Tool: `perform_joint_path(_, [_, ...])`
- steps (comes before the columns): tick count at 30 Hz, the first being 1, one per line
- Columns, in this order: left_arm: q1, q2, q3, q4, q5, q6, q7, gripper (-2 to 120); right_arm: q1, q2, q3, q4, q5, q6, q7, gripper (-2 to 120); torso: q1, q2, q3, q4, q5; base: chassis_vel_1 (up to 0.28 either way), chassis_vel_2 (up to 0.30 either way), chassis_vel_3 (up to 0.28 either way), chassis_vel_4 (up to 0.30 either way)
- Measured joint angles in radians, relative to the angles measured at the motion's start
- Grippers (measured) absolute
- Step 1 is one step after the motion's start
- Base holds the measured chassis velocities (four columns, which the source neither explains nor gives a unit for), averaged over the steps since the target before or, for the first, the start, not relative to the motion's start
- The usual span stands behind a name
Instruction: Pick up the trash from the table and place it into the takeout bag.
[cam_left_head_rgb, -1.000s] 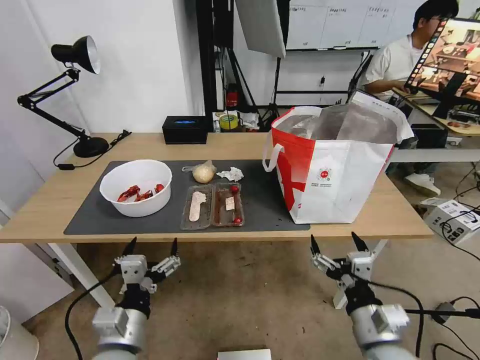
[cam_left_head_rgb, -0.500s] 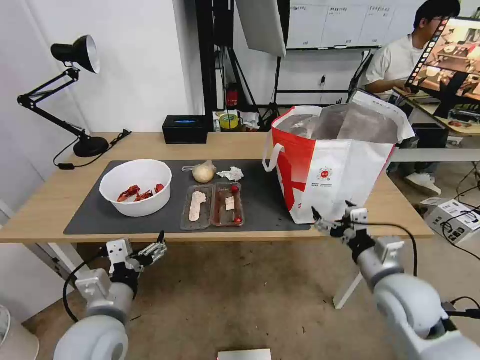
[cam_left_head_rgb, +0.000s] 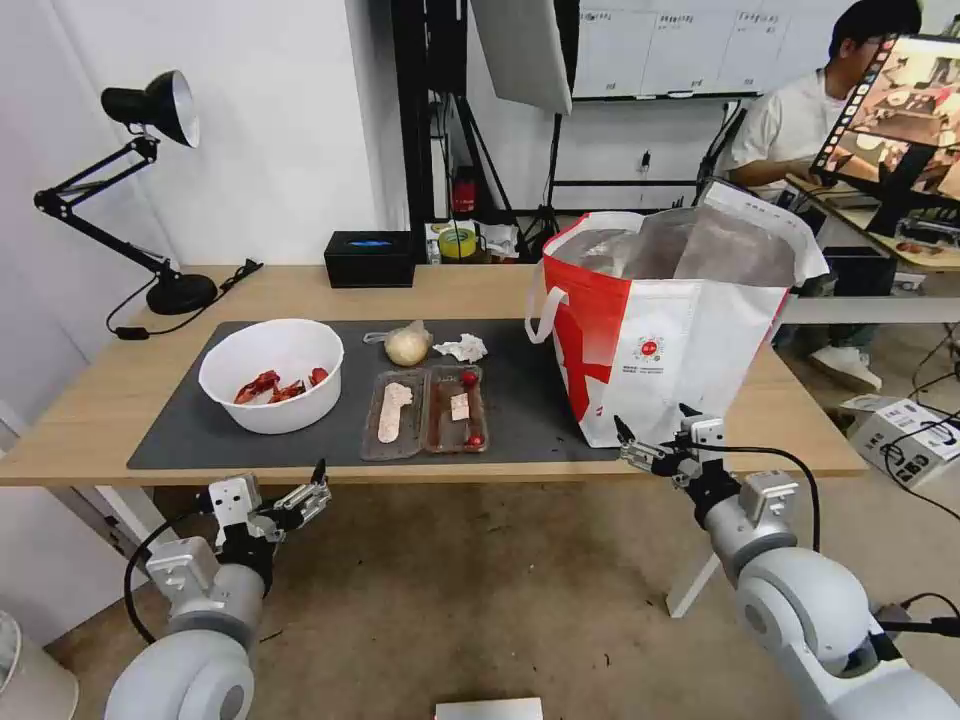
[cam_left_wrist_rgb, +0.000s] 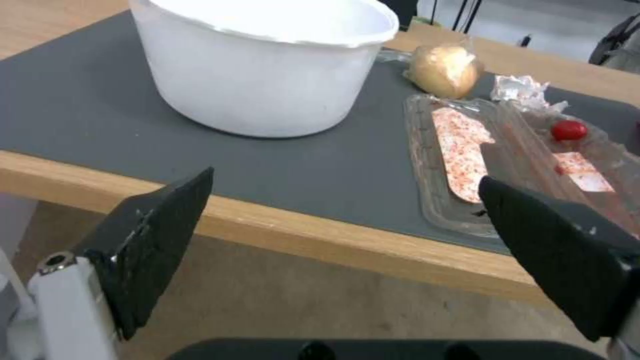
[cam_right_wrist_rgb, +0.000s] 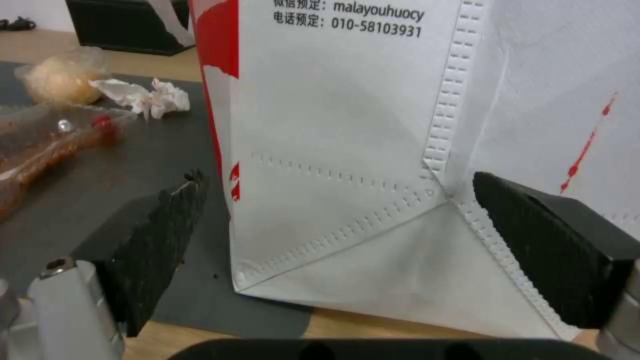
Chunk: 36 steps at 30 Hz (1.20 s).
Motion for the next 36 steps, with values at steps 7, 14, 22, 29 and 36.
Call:
perform_joint_path(7, [0.0, -0.006, 0.003, -0.001, 0.001, -0.006, 0.003, 100, -0.005, 0.005, -0.003, 0.003, -0.003, 0.001, -0.002, 100, 0.0, 0.0, 0.0, 0.0, 0.0, 0.0, 0.0, 0.0, 0.0])
perform_joint_path(14, [-0.001, -0.009, 0.011, -0.002, -0.036, -0.02, 0.002, 100, -0.009, 0.01, -0.004, 0.005, -0.005, 0.002, -0.004, 100, 0.0, 0.0, 0.0, 0.0, 0.0, 0.0, 0.0, 0.0, 0.0])
perform_joint_path(22, [-0.016, -0.021, 0.05, 0.011, -0.13, -0.104, -0.039, 100, -0.015, 0.017, -0.012, 0.008, -0.011, 0.002, -0.004, 100, 0.0, 0.0, 0.0, 0.0, 0.0, 0.0, 0.0, 0.0, 0.0])
perform_joint_path(29, [-0.05, -0.034, 0.12, -0.009, -0.422, -0.225, -0.148, 100, -0.017, 0.016, -0.016, 0.008, -0.012, 0.004, -0.003, 100, 0.0, 0.0, 0.0, 0.0, 0.0002, 0.0, 0.0, 0.0, 0.0])
perform_joint_path(36, [-0.06, -0.081, 0.155, -0.082, -0.777, -0.298, -0.291, 100, 0.006, 0.017, -0.06, -0.013, -0.012, 0.004, 0.003, 100, 0.0, 0.0, 0.0, 0.0002, 0.0001, 0.0, 0.0, 0.0, 0.0])
